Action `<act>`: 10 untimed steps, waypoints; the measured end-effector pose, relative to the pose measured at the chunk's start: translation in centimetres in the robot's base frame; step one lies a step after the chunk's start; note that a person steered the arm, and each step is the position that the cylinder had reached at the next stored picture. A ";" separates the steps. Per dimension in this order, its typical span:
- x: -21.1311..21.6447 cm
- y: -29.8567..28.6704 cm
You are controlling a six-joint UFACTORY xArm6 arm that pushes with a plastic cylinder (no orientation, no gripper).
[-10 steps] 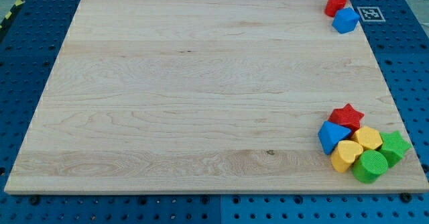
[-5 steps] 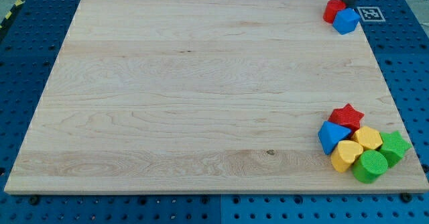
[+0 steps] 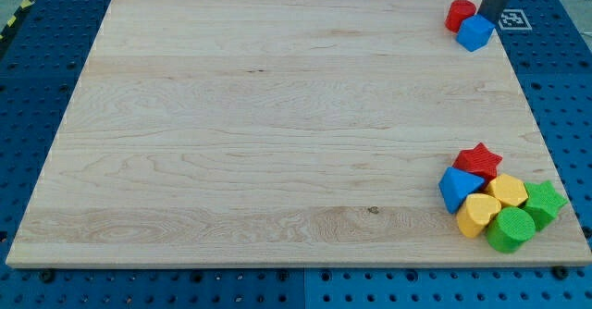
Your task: Push the blue cube towards bottom right
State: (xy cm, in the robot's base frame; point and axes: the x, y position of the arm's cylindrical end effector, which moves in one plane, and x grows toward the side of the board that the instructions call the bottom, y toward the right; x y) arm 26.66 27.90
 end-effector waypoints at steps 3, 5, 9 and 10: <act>3.9 -2.4; 5.1 -3.8; 7.2 -9.6; 10.1 -8.0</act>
State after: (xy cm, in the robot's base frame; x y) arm 36.74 19.86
